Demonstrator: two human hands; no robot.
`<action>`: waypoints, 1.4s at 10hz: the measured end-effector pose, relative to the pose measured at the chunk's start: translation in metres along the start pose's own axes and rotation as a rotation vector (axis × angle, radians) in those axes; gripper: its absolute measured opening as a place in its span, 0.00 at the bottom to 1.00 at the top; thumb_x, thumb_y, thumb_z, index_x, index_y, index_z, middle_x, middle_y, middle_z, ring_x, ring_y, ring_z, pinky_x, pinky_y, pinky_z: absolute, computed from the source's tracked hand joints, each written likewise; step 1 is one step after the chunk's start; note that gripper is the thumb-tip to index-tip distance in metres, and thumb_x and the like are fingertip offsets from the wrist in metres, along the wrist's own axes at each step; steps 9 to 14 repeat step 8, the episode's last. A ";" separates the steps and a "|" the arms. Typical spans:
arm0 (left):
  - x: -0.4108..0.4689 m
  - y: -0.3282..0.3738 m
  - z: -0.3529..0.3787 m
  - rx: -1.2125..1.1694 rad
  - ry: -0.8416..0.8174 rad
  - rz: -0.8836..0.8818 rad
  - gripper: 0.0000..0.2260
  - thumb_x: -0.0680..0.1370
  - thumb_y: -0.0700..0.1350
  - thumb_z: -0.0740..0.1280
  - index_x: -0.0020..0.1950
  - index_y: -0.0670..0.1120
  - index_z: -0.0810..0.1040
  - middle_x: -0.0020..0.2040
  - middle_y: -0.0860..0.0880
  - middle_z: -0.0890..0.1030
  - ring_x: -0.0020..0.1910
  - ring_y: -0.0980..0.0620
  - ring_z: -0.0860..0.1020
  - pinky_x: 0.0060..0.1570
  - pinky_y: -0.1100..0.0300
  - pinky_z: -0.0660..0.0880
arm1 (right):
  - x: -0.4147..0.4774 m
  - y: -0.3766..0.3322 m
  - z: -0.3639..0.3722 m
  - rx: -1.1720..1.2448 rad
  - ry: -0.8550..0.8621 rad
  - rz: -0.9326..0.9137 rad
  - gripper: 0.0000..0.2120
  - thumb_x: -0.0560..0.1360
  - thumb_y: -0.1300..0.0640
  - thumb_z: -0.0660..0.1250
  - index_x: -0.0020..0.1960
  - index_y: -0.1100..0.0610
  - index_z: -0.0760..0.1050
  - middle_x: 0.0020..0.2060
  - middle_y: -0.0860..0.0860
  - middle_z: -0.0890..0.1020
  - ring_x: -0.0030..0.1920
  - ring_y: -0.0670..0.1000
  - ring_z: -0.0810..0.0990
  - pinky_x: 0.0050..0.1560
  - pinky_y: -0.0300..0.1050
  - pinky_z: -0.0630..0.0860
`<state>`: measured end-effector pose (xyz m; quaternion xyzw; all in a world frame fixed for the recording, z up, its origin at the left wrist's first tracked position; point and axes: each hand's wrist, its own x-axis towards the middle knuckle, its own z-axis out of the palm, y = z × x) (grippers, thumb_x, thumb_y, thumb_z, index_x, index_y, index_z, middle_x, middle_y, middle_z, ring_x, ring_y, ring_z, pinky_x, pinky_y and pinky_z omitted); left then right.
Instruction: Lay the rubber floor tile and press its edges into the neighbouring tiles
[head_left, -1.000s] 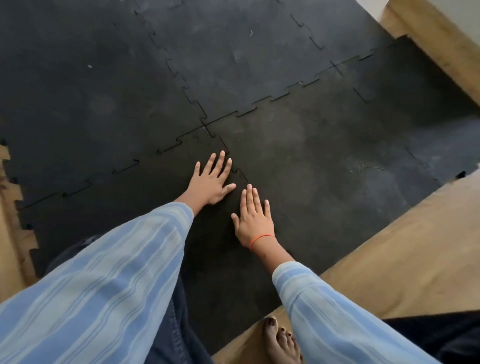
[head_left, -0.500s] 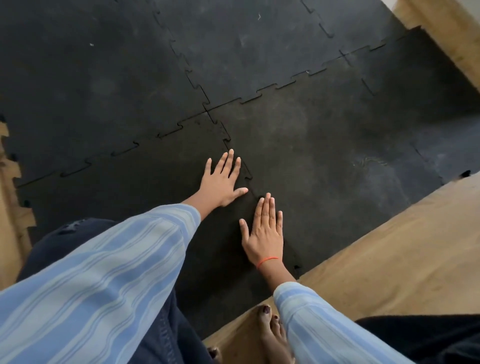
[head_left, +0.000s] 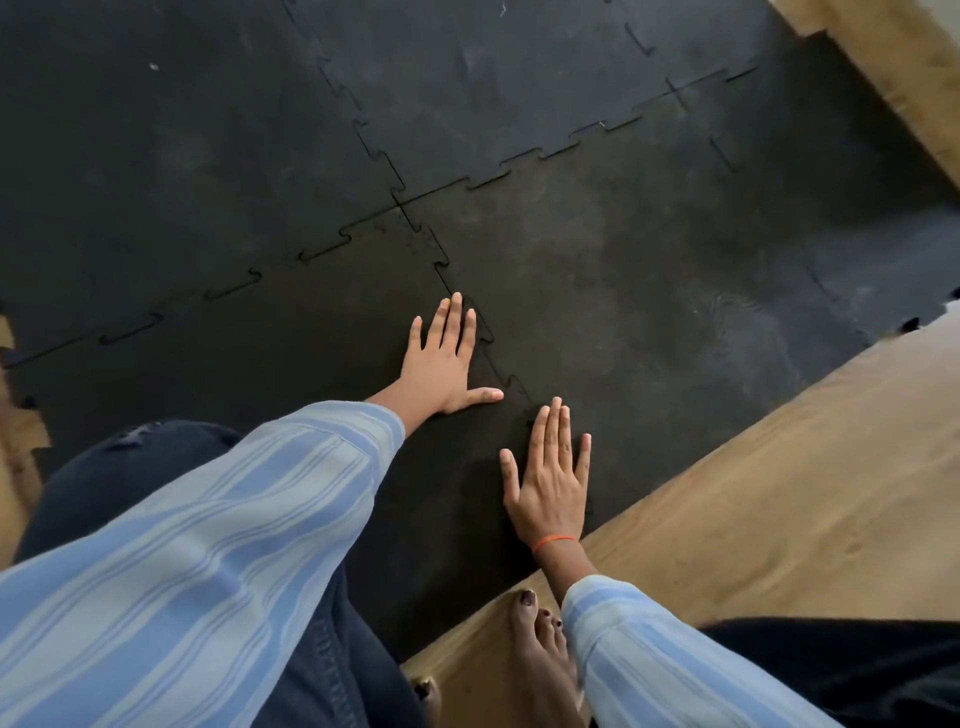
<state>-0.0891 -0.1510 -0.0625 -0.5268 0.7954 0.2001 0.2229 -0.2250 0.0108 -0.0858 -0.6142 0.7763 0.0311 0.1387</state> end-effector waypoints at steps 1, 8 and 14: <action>0.000 0.000 0.002 0.009 -0.004 0.003 0.51 0.71 0.75 0.49 0.74 0.42 0.28 0.74 0.41 0.26 0.75 0.43 0.30 0.72 0.42 0.36 | -0.004 0.001 -0.002 0.007 0.029 -0.011 0.32 0.79 0.41 0.43 0.77 0.58 0.47 0.77 0.53 0.47 0.78 0.52 0.47 0.76 0.54 0.37; 0.038 -0.087 -0.125 -0.391 -0.325 -0.270 0.26 0.81 0.45 0.53 0.79 0.51 0.52 0.80 0.48 0.50 0.77 0.43 0.55 0.73 0.42 0.58 | 0.170 -0.147 -0.125 0.066 -0.594 -0.011 0.24 0.80 0.58 0.55 0.75 0.59 0.58 0.77 0.57 0.56 0.77 0.58 0.52 0.76 0.62 0.50; 0.038 -0.087 -0.125 -0.391 -0.325 -0.270 0.26 0.81 0.45 0.53 0.79 0.51 0.52 0.80 0.48 0.50 0.77 0.43 0.55 0.73 0.42 0.58 | 0.170 -0.147 -0.125 0.066 -0.594 -0.011 0.24 0.80 0.58 0.55 0.75 0.59 0.58 0.77 0.57 0.56 0.77 0.58 0.52 0.76 0.62 0.50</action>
